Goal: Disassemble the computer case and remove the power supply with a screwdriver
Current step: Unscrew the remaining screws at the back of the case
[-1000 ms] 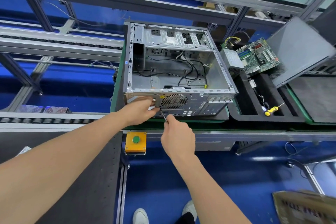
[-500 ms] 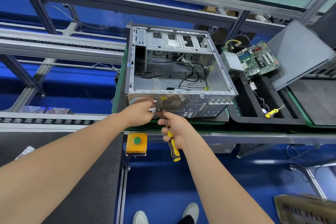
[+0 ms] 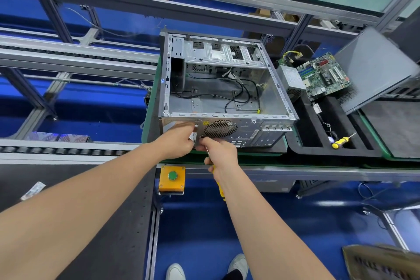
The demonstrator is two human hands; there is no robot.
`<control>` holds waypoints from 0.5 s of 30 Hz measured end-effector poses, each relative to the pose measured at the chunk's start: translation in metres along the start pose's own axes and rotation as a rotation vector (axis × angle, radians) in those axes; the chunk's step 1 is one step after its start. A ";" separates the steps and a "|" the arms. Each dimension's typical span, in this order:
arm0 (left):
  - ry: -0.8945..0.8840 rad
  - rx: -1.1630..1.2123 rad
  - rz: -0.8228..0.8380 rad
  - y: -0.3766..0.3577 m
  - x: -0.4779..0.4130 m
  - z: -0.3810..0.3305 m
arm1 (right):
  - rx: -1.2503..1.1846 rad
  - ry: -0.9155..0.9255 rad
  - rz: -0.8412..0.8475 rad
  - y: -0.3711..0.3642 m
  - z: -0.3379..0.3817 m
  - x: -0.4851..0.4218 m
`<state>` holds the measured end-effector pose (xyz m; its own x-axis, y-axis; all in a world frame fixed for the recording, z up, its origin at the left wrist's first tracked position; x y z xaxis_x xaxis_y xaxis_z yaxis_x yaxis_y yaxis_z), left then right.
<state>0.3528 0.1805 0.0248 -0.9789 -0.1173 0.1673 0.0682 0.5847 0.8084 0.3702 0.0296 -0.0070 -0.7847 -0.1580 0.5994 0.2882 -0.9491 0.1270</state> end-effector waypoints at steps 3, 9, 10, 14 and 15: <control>-0.001 0.020 -0.015 0.001 0.000 -0.003 | 0.110 0.165 -0.072 0.004 0.008 0.003; 0.022 0.068 -0.039 0.002 0.003 -0.009 | 0.240 0.260 -0.219 0.001 0.008 0.012; 0.030 0.079 -0.042 0.002 0.003 -0.009 | 0.212 0.256 -0.201 -0.002 0.004 0.013; 0.092 0.117 -0.014 0.002 0.006 -0.006 | 0.169 0.201 -0.120 -0.008 -0.014 0.015; 0.106 0.136 -0.010 0.002 0.007 -0.006 | 0.169 0.197 -0.122 -0.006 -0.015 0.015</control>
<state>0.3475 0.1767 0.0311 -0.9531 -0.2030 0.2243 0.0253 0.6854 0.7277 0.3486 0.0287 -0.0112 -0.9060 -0.1115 0.4083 0.2598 -0.9081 0.3284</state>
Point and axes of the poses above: each hand's wrist, its own x-axis away from the middle knuckle, its own y-axis out of the back of the hand, z = x × y, the point moved 8 cm from there along -x, towards the middle knuckle
